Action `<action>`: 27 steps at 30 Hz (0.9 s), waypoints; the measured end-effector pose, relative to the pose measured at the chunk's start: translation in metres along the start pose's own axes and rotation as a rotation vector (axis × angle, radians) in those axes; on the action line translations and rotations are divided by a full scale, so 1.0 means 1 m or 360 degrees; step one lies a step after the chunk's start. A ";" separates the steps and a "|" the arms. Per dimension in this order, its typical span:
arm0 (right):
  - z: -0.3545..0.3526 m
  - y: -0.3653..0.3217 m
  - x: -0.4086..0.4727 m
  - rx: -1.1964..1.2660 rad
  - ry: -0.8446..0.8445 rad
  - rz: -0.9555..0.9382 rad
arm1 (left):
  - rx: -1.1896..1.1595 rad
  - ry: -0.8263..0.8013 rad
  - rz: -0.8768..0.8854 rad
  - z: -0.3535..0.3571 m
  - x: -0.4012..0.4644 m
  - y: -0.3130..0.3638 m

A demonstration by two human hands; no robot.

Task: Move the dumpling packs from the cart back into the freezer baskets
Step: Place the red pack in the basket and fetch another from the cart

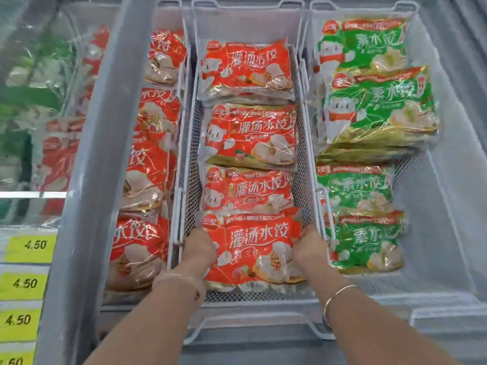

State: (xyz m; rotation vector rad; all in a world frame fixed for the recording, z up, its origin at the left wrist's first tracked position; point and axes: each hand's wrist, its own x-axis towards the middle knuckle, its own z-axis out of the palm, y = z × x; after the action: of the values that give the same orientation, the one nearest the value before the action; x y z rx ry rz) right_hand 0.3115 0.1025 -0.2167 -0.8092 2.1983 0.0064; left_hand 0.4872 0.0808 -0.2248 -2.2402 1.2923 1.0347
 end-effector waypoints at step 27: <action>-0.131 -0.042 -0.054 -0.0072 0.0007 -0.0133 | -0.0132 -0.0064 0.0638 -0.103 -0.076 0.090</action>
State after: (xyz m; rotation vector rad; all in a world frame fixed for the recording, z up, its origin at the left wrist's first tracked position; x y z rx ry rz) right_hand 0.2730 0.0652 -0.0787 -0.9263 2.1734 0.0129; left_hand 0.4293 0.0153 -0.0947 -2.0489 1.7555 1.2814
